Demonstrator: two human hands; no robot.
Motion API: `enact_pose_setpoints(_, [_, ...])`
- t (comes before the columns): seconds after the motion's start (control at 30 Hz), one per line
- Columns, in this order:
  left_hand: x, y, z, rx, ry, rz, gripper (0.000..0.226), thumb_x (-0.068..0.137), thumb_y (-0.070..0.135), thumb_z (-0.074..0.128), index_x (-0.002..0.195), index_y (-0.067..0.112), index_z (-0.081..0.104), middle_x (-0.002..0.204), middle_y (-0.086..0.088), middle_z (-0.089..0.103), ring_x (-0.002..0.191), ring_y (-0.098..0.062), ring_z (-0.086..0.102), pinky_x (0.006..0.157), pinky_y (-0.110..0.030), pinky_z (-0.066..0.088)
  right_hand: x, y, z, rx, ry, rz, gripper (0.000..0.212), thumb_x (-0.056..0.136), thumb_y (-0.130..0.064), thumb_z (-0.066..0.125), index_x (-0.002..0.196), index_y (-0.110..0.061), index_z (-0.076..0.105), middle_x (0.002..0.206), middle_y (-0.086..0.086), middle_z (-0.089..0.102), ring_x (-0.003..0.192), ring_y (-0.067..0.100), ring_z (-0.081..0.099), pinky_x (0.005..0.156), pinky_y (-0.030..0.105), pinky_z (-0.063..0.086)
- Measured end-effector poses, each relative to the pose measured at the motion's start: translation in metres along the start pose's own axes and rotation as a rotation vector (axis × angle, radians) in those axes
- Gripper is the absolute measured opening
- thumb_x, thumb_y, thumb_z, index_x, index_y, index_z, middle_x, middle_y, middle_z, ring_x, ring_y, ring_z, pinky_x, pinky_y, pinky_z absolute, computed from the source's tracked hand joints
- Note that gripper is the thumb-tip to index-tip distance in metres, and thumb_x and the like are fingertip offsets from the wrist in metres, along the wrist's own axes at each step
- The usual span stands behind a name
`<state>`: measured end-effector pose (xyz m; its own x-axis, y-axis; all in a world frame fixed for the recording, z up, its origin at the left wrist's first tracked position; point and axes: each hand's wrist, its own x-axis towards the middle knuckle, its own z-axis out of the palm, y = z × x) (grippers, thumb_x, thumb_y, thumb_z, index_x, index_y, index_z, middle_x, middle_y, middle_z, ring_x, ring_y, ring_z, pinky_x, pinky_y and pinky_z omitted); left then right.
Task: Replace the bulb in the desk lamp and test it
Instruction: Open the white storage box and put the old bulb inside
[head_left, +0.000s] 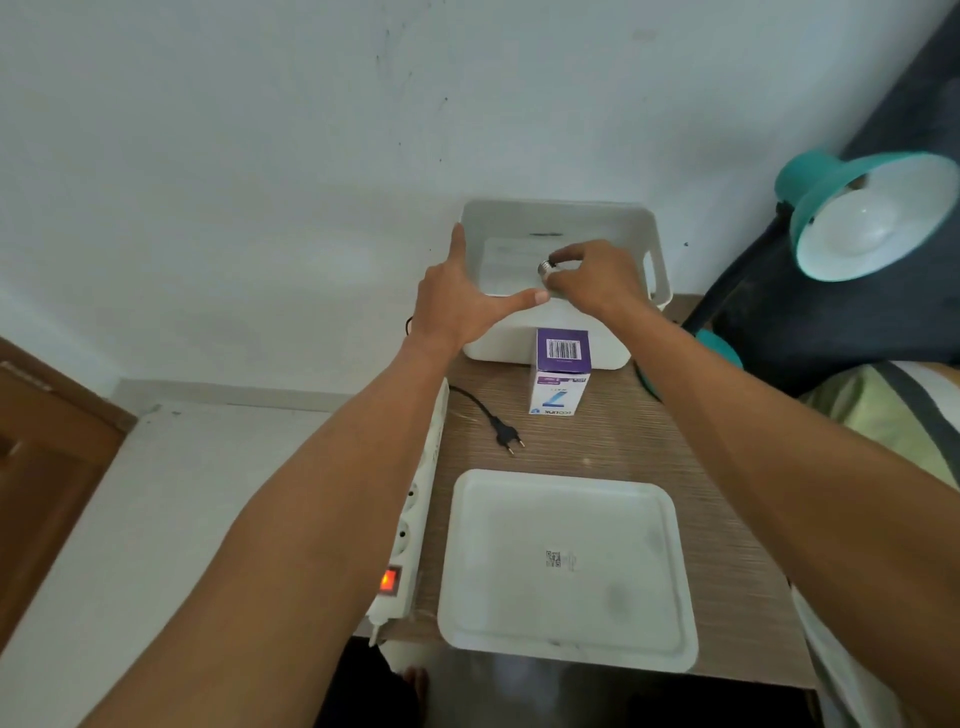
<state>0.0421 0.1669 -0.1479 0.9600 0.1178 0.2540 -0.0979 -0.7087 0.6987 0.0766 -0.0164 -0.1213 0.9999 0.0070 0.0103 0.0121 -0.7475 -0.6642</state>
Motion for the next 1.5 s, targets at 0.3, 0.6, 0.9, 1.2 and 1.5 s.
enact_pose_setpoints(0.3, [0.0,-0.002,0.0,0.01,-0.028,0.0,0.12,0.058,0.081,0.08,0.152,0.025,0.029,0.121,0.001,0.067,0.093,-0.014,0.061,0.077,-0.025,0.057,-0.005,-0.002,-0.007,-0.041,-0.005,0.023,0.053,0.089,-0.052,0.063,0.131,-0.019,0.062,0.136,0.005,0.061,0.123,0.024,0.058,0.095,0.034,0.045])
enact_pose_setpoints(0.6, [-0.026,0.011,-0.012,0.011,-0.05,-0.194,0.136,0.055,0.093,0.069,0.16,0.027,0.014,0.156,-0.009,0.043,0.141,-0.031,0.045,0.11,-0.052,0.046,-0.07,0.003,-0.048,0.056,0.298,-0.031,0.037,0.095,-0.034,0.062,0.129,-0.019,0.061,0.121,0.004,0.067,0.11,0.018,0.062,0.09,0.026,0.045])
enact_pose_setpoints(0.9, [-0.176,0.011,-0.007,-0.053,-0.09,-0.214,0.119,0.064,0.087,0.071,0.158,0.031,0.025,0.163,0.001,0.034,0.149,-0.023,0.035,0.117,-0.046,0.039,-0.182,0.057,-0.025,0.109,0.285,0.124,0.043,0.092,-0.028,0.066,0.132,-0.014,0.061,0.121,0.011,0.068,0.109,0.024,0.062,0.092,0.035,0.049])
enact_pose_setpoints(1.2, [-0.281,0.004,-0.013,0.156,-0.237,-0.25,0.11,0.079,0.078,0.065,0.161,0.022,0.018,0.168,-0.007,0.024,0.154,-0.03,0.024,0.121,-0.044,0.029,-0.293,0.11,0.018,-0.02,0.081,0.343,0.054,0.09,-0.033,0.068,0.14,-0.019,0.053,0.139,0.013,0.053,0.126,0.031,0.05,0.103,0.04,0.044])
enact_pose_setpoints(1.5, [-0.316,0.006,-0.001,0.333,-0.417,-0.34,0.11,0.082,0.077,0.062,0.162,0.022,0.012,0.167,-0.012,0.024,0.152,-0.036,0.028,0.119,-0.051,0.036,-0.337,0.113,0.031,-0.291,-0.008,0.428,0.071,0.085,-0.055,0.066,0.145,-0.024,0.043,0.142,0.013,0.043,0.128,0.032,0.045,0.101,0.046,0.045])
